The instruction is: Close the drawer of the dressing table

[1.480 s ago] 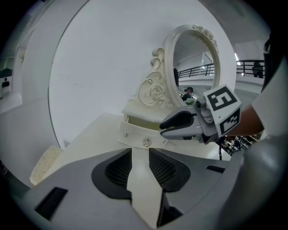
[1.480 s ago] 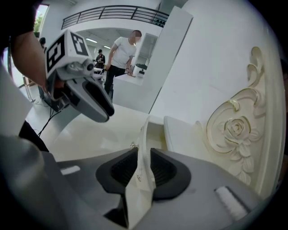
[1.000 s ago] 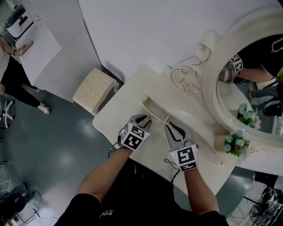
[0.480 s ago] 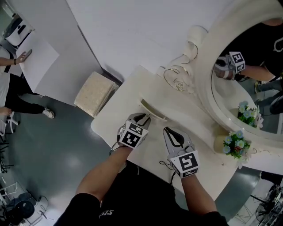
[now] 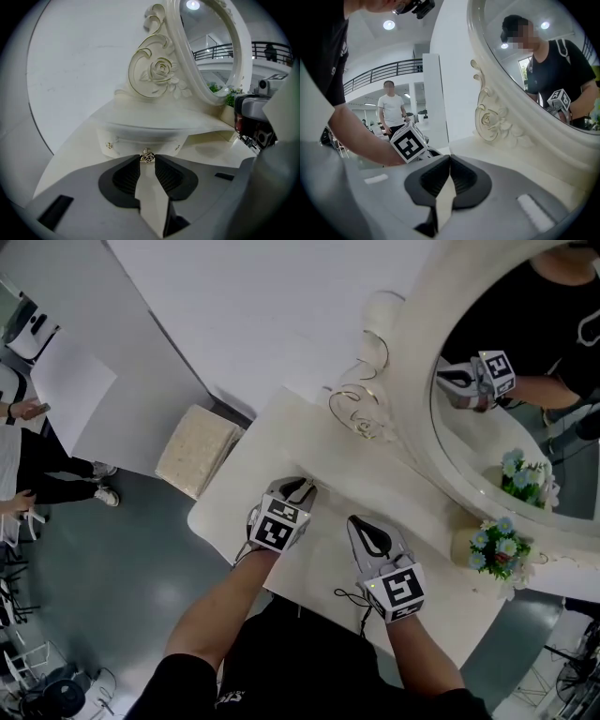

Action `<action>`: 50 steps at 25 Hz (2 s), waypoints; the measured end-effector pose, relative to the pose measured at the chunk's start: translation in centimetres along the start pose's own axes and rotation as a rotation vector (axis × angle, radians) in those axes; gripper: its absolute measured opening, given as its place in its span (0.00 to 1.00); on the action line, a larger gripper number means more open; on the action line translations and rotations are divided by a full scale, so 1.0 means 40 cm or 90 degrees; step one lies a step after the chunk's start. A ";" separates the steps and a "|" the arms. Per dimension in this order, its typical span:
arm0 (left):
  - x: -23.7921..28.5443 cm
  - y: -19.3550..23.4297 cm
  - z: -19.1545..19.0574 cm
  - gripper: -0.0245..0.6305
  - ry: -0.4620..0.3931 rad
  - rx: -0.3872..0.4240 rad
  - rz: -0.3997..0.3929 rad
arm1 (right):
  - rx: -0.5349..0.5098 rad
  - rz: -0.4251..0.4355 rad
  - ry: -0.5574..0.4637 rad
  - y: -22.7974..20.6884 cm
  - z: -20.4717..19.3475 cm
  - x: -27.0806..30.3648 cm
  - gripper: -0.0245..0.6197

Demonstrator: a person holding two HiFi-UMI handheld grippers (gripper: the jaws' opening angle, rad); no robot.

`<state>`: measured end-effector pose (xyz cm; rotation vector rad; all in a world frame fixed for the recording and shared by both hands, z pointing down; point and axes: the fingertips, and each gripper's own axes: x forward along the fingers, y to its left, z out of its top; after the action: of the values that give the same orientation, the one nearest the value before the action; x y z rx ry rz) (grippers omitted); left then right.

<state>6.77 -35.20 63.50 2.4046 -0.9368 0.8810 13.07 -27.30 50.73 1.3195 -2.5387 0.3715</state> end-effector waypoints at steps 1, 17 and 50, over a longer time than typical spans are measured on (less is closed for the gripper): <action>0.003 0.000 0.004 0.20 -0.001 -0.001 0.000 | 0.004 0.000 -0.001 -0.003 0.000 -0.001 0.06; -0.050 -0.013 0.022 0.24 -0.004 0.006 0.019 | 0.009 0.036 -0.021 -0.002 0.023 -0.025 0.05; -0.746 0.053 0.121 0.16 -0.297 0.033 -0.002 | 0.011 -0.109 -0.169 0.260 0.304 -0.226 0.05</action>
<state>-9.89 -25.98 39.90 2.7129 -1.0784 0.3452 8.21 -18.78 35.19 1.6779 -2.6062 0.1940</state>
